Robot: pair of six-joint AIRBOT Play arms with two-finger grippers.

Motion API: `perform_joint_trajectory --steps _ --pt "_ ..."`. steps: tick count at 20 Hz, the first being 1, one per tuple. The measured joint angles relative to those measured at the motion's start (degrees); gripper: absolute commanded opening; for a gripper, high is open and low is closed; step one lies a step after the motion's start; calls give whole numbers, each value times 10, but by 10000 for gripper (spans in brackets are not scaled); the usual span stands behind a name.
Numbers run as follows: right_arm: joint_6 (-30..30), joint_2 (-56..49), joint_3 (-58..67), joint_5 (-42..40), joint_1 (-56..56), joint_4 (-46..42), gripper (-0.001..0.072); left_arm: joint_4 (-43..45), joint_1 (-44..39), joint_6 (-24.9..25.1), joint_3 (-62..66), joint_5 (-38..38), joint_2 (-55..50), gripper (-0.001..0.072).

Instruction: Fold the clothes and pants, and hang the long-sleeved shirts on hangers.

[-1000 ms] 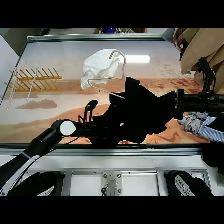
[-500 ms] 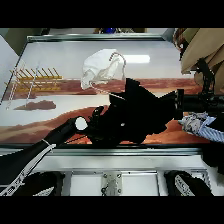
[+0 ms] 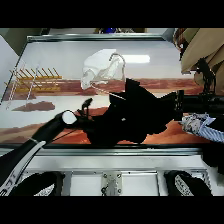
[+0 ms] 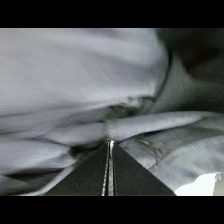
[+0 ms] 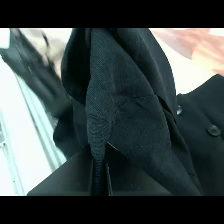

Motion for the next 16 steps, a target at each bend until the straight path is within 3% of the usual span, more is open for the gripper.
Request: perform_joint_trajectory --steps 6,12,13,14,15,16 --pt "52 31 0 -125 127 -35 22 97 175 14 0 -67 174 14" --pt "75 35 0 -308 235 -44 22 121 278 47 0 -101 298 16" --pt "80 35 0 -323 242 -44 22 124 286 49 0 -110 307 81" --pt "82 34 0 -333 246 -45 22 125 292 53 0 -119 310 408" --pt "82 34 0 -342 249 -47 22 125 296 53 0 -123 307 629" --pt "84 34 0 -348 251 -48 22 126 301 55 0 -126 298 620"
